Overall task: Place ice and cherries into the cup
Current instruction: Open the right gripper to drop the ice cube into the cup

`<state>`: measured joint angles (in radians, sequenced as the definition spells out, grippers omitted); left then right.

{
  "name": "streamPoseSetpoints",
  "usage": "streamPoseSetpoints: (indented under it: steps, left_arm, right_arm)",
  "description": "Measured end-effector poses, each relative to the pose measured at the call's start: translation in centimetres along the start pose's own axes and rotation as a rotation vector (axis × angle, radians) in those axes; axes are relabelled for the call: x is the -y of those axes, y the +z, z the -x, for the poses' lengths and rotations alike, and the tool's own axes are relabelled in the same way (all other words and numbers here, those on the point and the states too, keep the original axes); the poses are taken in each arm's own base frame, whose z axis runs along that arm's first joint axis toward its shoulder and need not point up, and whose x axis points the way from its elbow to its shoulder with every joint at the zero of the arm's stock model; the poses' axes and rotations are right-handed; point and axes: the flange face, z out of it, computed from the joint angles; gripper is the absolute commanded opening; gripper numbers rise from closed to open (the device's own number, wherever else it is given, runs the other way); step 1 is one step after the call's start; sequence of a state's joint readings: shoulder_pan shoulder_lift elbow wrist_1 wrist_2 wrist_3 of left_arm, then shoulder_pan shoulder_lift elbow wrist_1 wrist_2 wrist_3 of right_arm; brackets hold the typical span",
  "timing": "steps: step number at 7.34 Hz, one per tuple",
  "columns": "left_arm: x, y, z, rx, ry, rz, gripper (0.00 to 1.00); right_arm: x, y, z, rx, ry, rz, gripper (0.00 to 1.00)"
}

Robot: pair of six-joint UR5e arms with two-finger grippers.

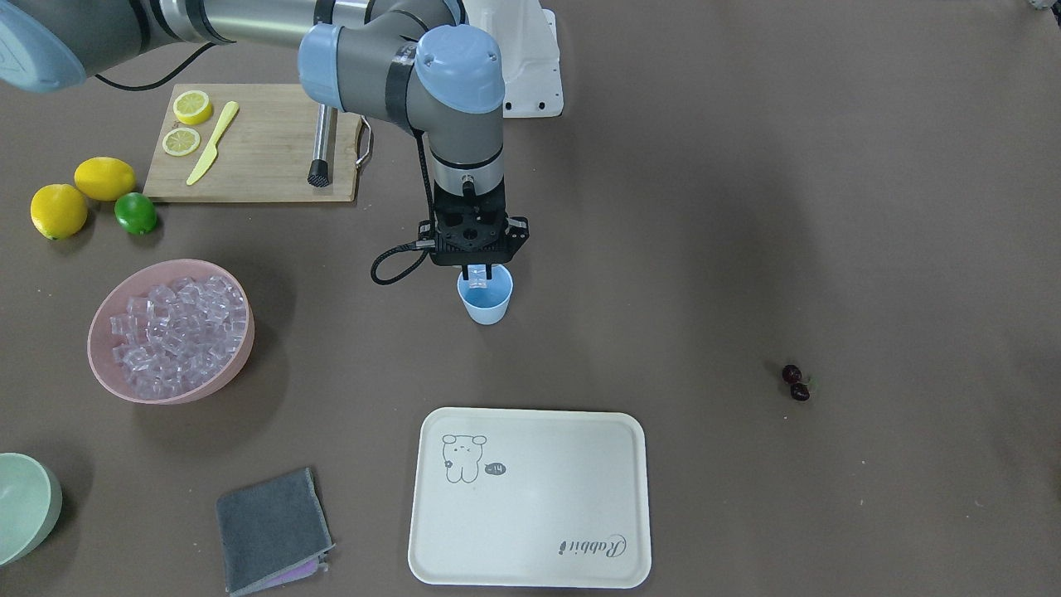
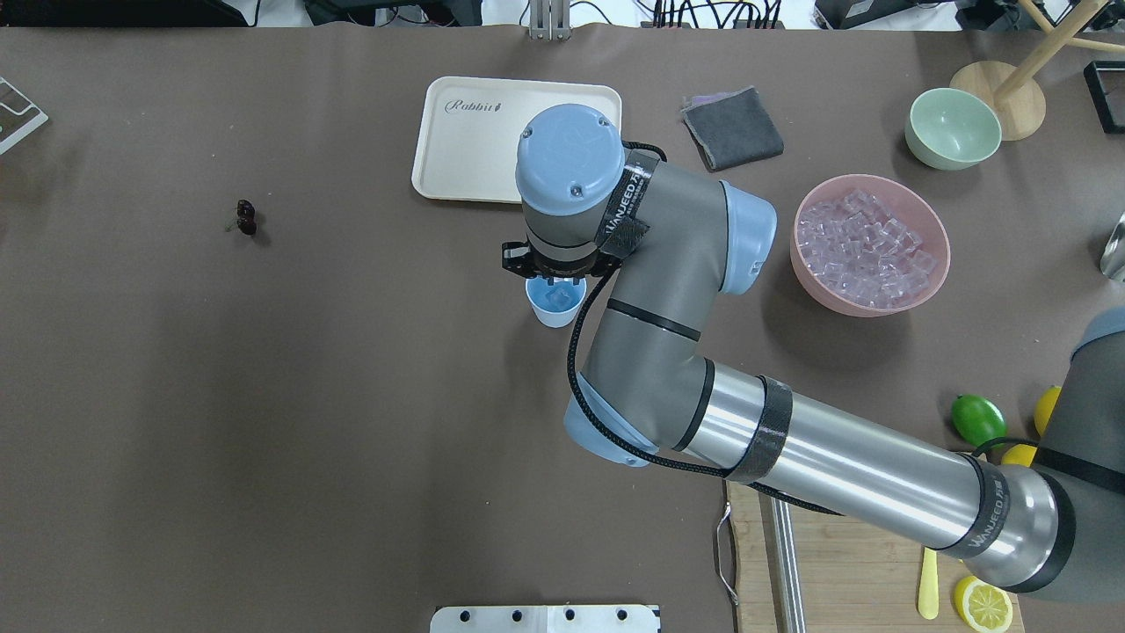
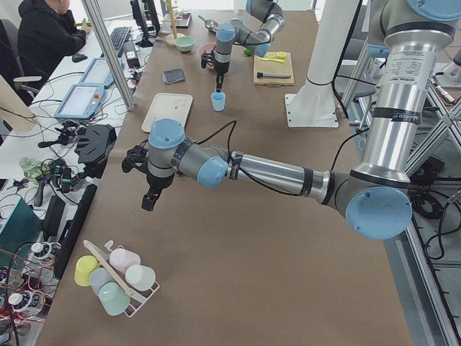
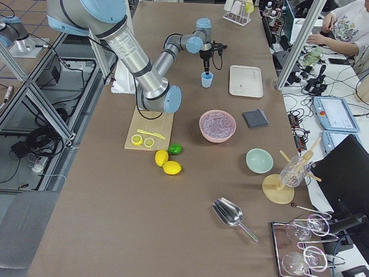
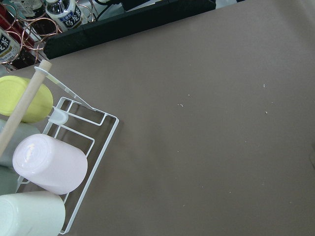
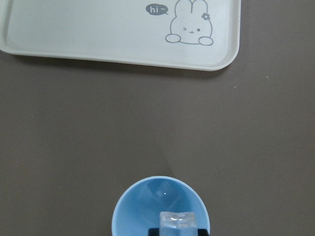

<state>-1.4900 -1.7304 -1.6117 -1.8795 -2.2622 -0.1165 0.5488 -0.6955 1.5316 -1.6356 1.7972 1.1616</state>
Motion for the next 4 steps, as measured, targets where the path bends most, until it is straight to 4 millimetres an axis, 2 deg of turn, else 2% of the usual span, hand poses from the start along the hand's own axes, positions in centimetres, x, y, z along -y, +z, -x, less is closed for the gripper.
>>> streamPoseSetpoints:
  steps: [1, 2, 4]
  left_arm:
    - [-0.16, 0.07, 0.06, 0.0, 0.0, 0.001, 0.98]
    - [-0.27, 0.11, 0.11, 0.0, 0.0, 0.001, 0.98]
    - [-0.42, 0.24, 0.29, 0.0, -0.003, 0.004, 0.98]
  right_arm:
    - [0.14, 0.24, 0.09, 0.008, -0.003, -0.011, 0.77]
    - [0.32, 0.46, 0.16, 0.015, -0.007, -0.027, 0.98]
    - [0.53, 1.02, 0.02, 0.011, -0.009, -0.043, 0.98]
